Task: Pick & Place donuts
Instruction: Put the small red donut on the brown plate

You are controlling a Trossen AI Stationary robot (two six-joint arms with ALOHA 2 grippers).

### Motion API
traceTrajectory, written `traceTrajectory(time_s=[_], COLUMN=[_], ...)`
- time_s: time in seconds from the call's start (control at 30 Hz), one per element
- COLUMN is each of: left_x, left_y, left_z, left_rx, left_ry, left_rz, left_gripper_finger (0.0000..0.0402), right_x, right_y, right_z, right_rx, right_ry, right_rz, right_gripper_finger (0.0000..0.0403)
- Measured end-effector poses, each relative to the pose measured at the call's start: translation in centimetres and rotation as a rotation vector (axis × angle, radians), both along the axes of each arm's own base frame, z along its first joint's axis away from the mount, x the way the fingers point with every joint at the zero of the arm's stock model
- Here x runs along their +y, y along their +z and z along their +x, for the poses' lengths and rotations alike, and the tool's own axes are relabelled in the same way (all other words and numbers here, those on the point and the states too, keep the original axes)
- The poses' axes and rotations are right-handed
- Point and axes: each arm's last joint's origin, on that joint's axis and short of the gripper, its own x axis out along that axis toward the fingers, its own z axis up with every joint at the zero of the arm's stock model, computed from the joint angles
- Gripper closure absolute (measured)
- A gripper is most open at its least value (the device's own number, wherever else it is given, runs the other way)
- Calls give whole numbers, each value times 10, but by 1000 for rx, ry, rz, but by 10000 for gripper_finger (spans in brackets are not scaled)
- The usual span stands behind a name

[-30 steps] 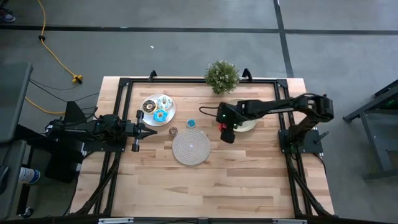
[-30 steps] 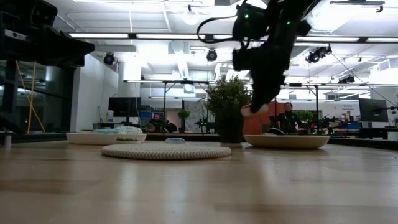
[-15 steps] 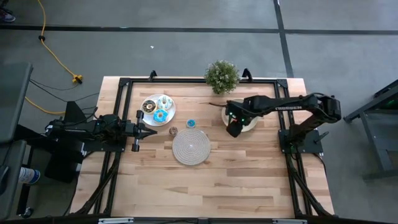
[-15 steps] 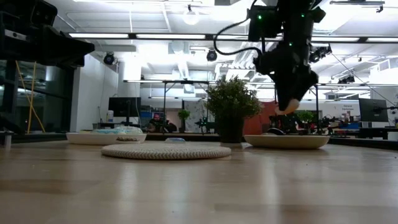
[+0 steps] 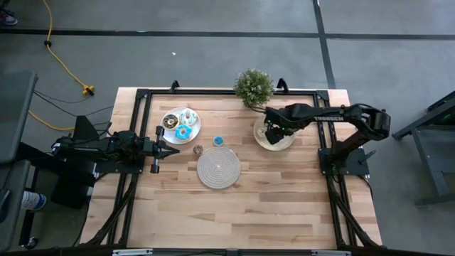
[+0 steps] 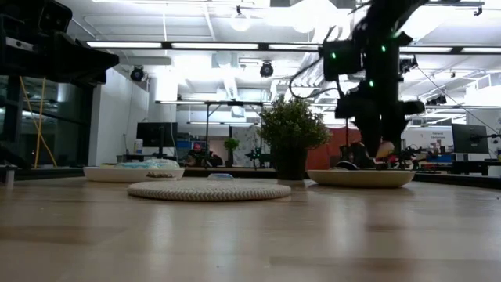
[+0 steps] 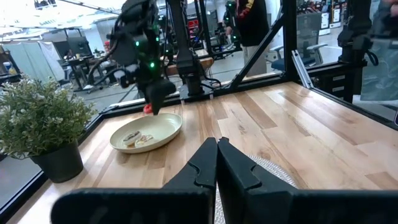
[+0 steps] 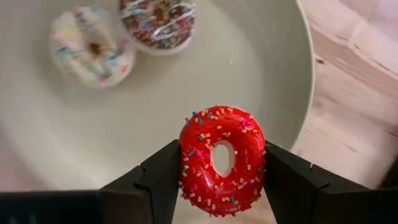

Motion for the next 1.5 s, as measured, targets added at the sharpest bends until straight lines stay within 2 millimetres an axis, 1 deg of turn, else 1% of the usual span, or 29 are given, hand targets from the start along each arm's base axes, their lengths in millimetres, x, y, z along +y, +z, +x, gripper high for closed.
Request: traceTrajectory(time_s=[0.07,0.17,0.37,0.7,0.8,1.17,1.37,1.5], left_x=[0,0,0,0,0,0,0,0], left_y=[0,0,0,0,0,0,0,0], left_z=[0,0,0,0,0,0,0,0], left_rx=[0,0,0,0,0,0,0,0], left_ry=[0,0,0,0,0,0,0,0], left_rz=[0,0,0,0,0,0,0,0], left_gripper_finger=[401,401,401,401,401,401,401,401], right_x=[-3,-7,-15,-28,-33,-41,-42,-43], right_y=[-11,-24,-38,-36,-35,-35,-37,-41], right_z=[-3,-4,-8,-12,-11,-13,-11,-10], right_rx=[-27,-89,-148,-84,-103,-134,-181,-165], right_ry=[-12,20,48,64,52,20,34,32], right_rz=[-17,-46,-112,-241,-267,-266,-203,-204], right_gripper_finger=[208,208,208,208,208,206,195,182])
